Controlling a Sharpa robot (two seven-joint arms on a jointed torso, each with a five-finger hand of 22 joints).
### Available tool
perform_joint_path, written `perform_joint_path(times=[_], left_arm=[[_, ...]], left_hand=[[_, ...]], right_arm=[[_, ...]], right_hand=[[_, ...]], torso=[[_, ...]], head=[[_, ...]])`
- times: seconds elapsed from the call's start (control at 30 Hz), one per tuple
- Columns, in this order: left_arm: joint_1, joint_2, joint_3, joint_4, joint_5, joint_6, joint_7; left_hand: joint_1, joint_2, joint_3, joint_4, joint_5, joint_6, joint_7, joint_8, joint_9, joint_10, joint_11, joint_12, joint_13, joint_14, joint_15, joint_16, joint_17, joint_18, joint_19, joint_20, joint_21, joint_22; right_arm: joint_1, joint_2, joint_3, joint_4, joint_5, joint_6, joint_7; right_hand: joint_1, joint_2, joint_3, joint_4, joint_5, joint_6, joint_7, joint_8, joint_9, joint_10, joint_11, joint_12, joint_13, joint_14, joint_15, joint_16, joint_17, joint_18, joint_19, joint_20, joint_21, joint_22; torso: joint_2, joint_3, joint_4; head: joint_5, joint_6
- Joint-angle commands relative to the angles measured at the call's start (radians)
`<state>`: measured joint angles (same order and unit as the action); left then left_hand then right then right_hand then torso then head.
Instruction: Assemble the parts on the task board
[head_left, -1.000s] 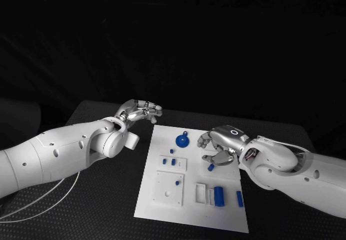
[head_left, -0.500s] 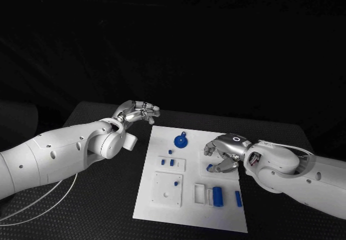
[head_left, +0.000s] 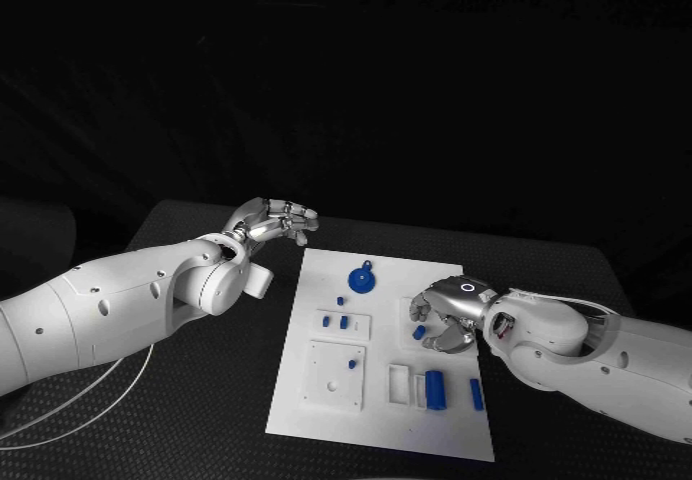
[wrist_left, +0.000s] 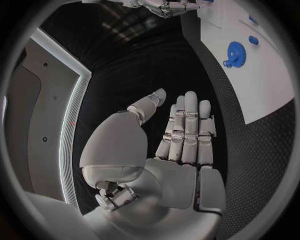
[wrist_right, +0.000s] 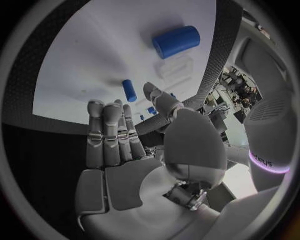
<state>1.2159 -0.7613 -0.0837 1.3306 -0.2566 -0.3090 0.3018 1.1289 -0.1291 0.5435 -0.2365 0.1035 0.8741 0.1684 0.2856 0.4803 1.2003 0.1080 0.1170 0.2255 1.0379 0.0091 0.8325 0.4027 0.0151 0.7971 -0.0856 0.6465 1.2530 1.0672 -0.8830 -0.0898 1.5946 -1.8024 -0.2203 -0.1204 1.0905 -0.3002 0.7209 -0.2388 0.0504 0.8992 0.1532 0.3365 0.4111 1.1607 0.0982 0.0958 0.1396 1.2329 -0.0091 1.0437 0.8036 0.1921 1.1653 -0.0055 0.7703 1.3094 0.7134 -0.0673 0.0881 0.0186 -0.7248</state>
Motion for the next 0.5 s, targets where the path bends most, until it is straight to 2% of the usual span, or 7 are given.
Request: perform_joint_path(times=[0.03, 0.27, 0.33, 0.5], left_arm=[[0.000, 0.001, 0.001, 0.002, 0.005, 0.007, 0.014], [0.000, 0.001, 0.001, 0.002, 0.005, 0.007, 0.013], [0.000, 0.001, 0.001, 0.003, 0.005, 0.007, 0.014], [0.000, 0.001, 0.001, 0.002, 0.005, 0.007, 0.013]], left_hand=[[-0.006, -0.004, -0.004, 0.001, 0.005, -0.004, 0.000, 0.004, 0.000, 0.004, -0.002, -0.001, -0.001, 0.007, 0.001, -0.004, 0.001, 0.016, 0.008, -0.002, -0.006, 0.001], [-0.006, -0.004, -0.004, 0.002, 0.005, -0.004, 0.000, 0.005, 0.000, 0.004, -0.002, -0.001, -0.002, 0.007, 0.001, -0.004, 0.002, 0.016, 0.008, -0.002, -0.006, 0.001], [-0.006, -0.004, -0.004, 0.002, 0.005, -0.004, 0.000, 0.005, 0.000, 0.004, -0.002, -0.001, -0.002, 0.007, 0.001, -0.004, 0.002, 0.016, 0.008, -0.002, -0.006, 0.001], [-0.006, -0.004, -0.004, 0.002, 0.005, -0.004, 0.000, 0.005, 0.000, 0.004, -0.002, -0.001, -0.002, 0.007, 0.001, -0.004, 0.003, 0.016, 0.008, -0.002, -0.006, 0.002]], right_arm=[[-0.003, 0.005, -0.001, -0.001, -0.035, 0.014, -0.006], [-0.012, 0.014, -0.001, -0.006, -0.047, 0.011, -0.014], [-0.014, 0.016, -0.001, -0.007, -0.056, 0.010, -0.016], [-0.014, 0.023, -0.001, -0.012, -0.058, 0.012, -0.018]], right_hand=[[0.017, 0.004, 0.028, 0.012, -0.002, 0.011, -0.001, 0.007, 0.003, 0.013, -0.001, 0.007, 0.002, 0.005, -0.008, 0.007, -0.002, 0.070, 0.008, -0.004, -0.001, 0.013], [0.034, 0.012, 0.080, 0.048, -0.002, 0.045, -0.009, 0.027, 0.011, 0.052, -0.014, 0.026, 0.008, 0.015, -0.020, 0.010, -0.005, 0.070, 0.017, -0.007, 0.004, 0.015], [0.038, 0.027, 0.095, 0.063, -0.002, 0.058, -0.014, 0.035, 0.014, 0.070, -0.019, 0.034, 0.012, 0.018, -0.024, 0.011, -0.007, 0.070, 0.020, -0.008, 0.007, 0.016], [0.037, 0.025, 0.108, 0.075, -0.002, 0.074, -0.022, 0.043, 0.018, 0.087, -0.027, 0.041, 0.016, 0.023, -0.032, 0.011, -0.008, 0.070, 0.024, -0.010, 0.011, 0.016]], torso=[[0.000, -0.0003, -0.0004], [0.000, 0.0002, -0.0005], [0.000, 0.0002, -0.0005], [0.000, 0.0007, -0.0004]], head=[[-0.001, -0.001], [-0.001, -0.003], [0.000, -0.004], [0.000, -0.005]])
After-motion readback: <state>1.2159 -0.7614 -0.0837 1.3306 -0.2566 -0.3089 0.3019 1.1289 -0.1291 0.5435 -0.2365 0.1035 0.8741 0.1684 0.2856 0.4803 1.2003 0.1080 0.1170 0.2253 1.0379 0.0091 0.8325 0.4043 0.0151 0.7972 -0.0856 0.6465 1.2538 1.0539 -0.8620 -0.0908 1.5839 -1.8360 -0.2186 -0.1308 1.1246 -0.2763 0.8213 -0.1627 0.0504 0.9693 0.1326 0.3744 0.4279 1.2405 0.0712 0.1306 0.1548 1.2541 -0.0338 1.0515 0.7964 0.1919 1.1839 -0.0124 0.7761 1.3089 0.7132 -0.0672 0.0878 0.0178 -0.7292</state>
